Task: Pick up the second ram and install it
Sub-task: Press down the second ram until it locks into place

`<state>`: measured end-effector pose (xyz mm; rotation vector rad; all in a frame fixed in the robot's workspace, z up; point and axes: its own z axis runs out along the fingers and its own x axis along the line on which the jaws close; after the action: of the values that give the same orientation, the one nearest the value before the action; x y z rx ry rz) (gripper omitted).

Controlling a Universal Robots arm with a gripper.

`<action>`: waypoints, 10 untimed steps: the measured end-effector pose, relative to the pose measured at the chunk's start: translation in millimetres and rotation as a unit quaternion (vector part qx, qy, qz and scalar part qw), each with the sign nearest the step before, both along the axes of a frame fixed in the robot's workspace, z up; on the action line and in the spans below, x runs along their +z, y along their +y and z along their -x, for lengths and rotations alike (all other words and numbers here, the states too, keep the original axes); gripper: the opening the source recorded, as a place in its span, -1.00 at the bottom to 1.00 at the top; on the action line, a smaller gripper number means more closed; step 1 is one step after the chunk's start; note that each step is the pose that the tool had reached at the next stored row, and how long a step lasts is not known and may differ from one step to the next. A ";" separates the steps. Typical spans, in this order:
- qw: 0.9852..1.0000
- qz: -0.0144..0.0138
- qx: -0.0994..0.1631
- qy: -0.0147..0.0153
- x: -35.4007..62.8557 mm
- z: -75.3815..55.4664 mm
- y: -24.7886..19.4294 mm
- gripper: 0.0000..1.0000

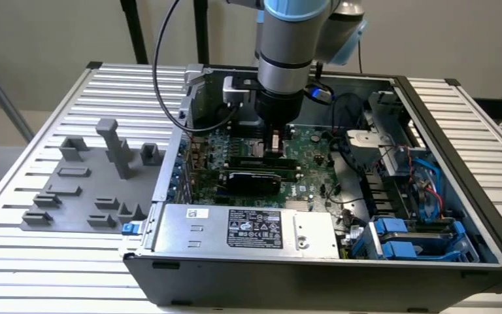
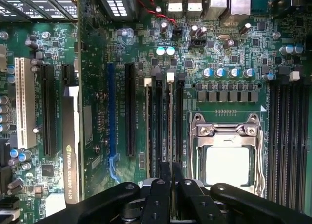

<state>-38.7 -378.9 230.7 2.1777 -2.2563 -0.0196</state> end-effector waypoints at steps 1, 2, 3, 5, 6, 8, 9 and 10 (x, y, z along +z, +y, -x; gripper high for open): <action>1.000 0.000 0.000 0.000 -0.1 0.1 0.1 -1.00; 1.000 0.000 0.000 0.000 -0.2 0.4 0.1 -1.00; 1.000 0.000 -0.001 0.000 -0.4 0.6 0.2 -1.00; 1.000 0.000 -0.001 0.000 -0.7 0.8 0.2 -1.00; 1.000 0.000 -0.001 0.000 -0.8 0.8 0.2 -1.00; 1.000 0.000 -0.001 0.000 -0.9 0.9 0.2 -1.00; 1.000 0.000 -0.001 0.000 -0.9 0.9 0.2 -1.00; 1.000 0.000 -0.001 0.000 -0.9 0.9 0.2 -1.00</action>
<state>-39.5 -378.7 229.8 2.1759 -2.2578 -0.0194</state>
